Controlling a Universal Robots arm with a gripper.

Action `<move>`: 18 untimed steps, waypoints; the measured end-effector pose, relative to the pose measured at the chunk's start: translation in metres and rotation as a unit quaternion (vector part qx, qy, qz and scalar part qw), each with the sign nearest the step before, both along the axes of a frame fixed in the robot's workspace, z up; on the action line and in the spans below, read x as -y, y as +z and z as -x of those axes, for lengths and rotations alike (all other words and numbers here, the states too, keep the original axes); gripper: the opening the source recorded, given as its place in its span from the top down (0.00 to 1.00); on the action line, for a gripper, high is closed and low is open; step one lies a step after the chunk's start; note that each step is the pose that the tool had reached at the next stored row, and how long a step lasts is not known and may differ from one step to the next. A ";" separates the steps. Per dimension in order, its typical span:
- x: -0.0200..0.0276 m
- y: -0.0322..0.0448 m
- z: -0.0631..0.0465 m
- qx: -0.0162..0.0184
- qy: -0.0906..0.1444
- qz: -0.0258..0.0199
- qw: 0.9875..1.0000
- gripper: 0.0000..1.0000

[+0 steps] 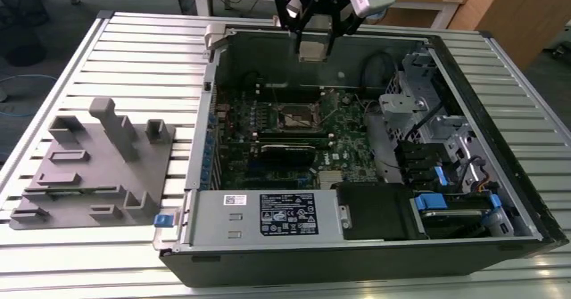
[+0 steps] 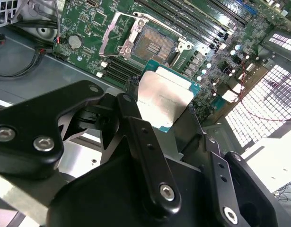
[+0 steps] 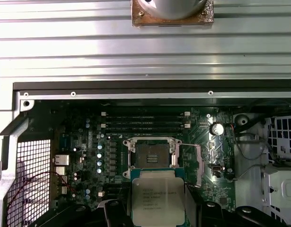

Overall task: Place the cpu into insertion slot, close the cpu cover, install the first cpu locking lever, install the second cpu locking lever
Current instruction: 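Place the cpu into insertion slot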

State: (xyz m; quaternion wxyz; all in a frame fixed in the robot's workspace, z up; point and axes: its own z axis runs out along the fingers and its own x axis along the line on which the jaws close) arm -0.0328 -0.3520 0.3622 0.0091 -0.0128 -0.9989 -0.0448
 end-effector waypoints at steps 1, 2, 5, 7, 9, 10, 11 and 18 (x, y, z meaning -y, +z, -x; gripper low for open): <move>0.0000 0.0000 0.000 0.000 0.000 0.000 1.000 0.46; 0.0000 0.0000 0.000 0.000 0.000 0.000 1.000 0.46; 0.0000 0.0000 0.000 0.000 0.000 0.000 1.000 0.46; 0.0000 -0.0003 0.000 0.000 0.000 0.000 1.000 0.46; 0.0000 -0.0017 0.000 0.000 0.000 0.000 1.000 0.46; 0.0000 -0.0025 0.000 0.000 0.000 0.000 1.000 0.46; 0.0000 -0.0035 0.000 0.000 0.000 0.000 1.000 0.46; 0.0000 -0.0066 0.000 0.000 0.000 0.000 1.000 0.46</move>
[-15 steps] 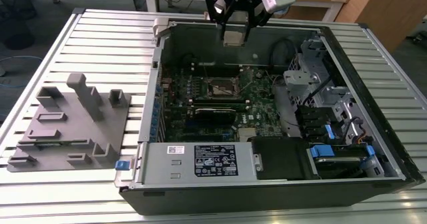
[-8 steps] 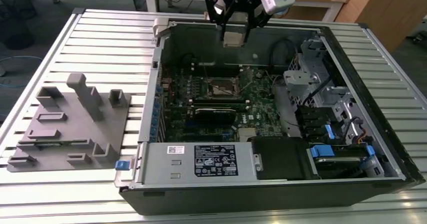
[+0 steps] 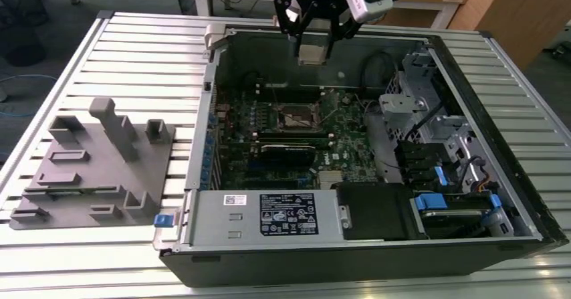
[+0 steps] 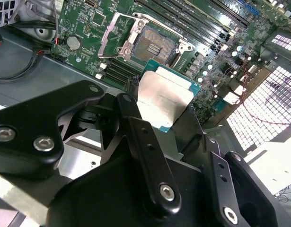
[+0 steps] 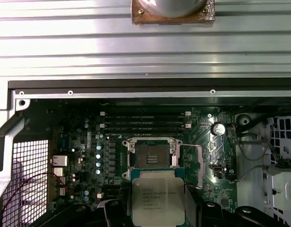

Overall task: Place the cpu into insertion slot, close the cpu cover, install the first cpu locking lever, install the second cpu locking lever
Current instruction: 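Place the cpu into insertion slot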

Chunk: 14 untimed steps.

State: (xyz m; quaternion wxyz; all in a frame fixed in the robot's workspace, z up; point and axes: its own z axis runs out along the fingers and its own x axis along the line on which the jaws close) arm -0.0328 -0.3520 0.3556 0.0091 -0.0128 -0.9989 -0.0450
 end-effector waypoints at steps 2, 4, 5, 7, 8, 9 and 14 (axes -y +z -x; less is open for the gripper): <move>0.0000 -0.0001 0.000 0.000 0.000 0.000 1.000 0.46; 0.0000 -0.0008 0.000 0.000 0.000 0.000 1.000 0.46; 0.0000 -0.0011 0.000 0.000 0.000 0.000 1.000 0.46; 0.0000 -0.0016 0.000 0.000 0.000 0.000 1.000 0.46; 0.0000 -0.0019 0.000 0.000 0.000 0.000 1.000 0.46; 0.0000 -0.0021 0.000 0.000 0.000 0.000 1.000 0.46; 0.0000 -0.0032 0.000 0.000 0.000 0.000 1.000 0.46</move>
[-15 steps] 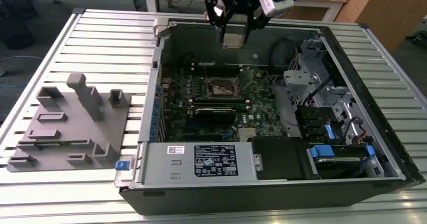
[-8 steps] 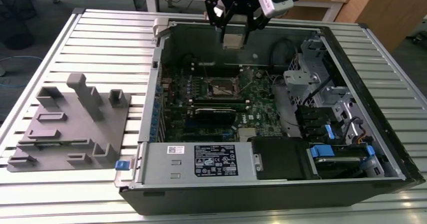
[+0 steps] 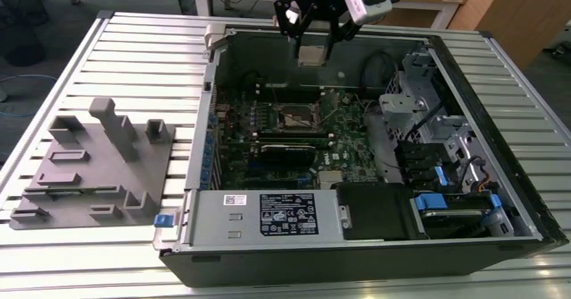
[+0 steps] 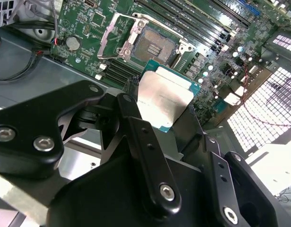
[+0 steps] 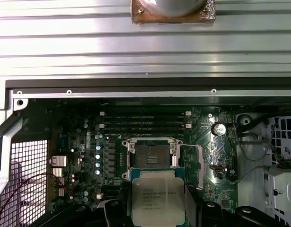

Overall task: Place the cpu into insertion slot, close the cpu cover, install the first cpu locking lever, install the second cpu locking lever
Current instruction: 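Place the cpu into insertion slot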

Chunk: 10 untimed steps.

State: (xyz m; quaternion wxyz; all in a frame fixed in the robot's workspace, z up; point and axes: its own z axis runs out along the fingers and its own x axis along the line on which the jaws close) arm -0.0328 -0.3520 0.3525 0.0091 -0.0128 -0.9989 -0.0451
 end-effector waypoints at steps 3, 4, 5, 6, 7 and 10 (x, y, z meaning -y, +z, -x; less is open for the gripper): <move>0.0000 -0.0006 0.000 0.000 0.000 0.000 1.000 0.46; 0.0000 -0.0008 0.000 0.000 0.000 0.000 1.000 0.46; 0.0000 -0.0009 0.000 0.000 0.000 0.000 1.000 0.46; 0.0000 -0.0011 0.000 0.000 0.000 0.000 1.000 0.46; 0.0000 -0.0013 0.000 0.000 0.000 0.000 1.000 0.46; 0.0000 -0.0019 0.000 0.000 0.000 0.000 1.000 0.46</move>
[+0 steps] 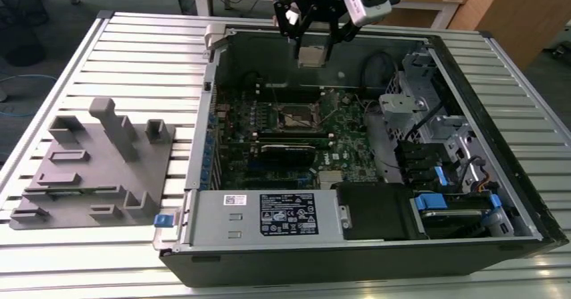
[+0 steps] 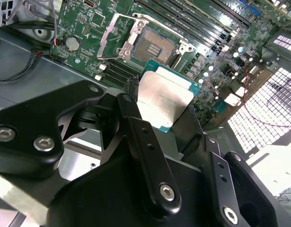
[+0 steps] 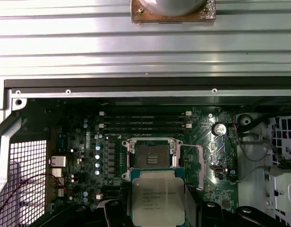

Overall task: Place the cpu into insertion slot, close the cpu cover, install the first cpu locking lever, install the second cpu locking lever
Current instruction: 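Place the cpu into insertion slot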

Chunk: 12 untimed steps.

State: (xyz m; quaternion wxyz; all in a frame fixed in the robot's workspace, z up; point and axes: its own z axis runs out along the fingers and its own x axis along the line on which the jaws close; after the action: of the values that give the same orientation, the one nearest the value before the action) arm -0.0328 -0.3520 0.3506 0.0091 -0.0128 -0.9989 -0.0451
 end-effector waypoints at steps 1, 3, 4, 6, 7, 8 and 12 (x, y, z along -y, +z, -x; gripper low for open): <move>0.0000 -0.0010 0.000 0.000 0.000 0.000 1.000 0.46; 0.0000 -0.0012 0.000 0.000 0.000 0.000 1.000 0.46; 0.0000 -0.0012 0.000 0.000 0.000 0.000 1.000 0.46; 0.0000 -0.0020 0.000 0.000 0.000 0.000 1.000 0.46; 0.0000 -0.0026 0.000 0.000 0.000 0.000 1.000 0.46; 0.0000 -0.0033 0.000 0.000 0.000 0.000 1.000 0.46; 0.0000 -0.0050 0.000 0.000 0.000 -0.001 1.000 0.46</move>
State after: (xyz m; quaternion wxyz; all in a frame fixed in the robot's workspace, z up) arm -0.0328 -0.3520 0.3456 0.0091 -0.0128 -0.9988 -0.0456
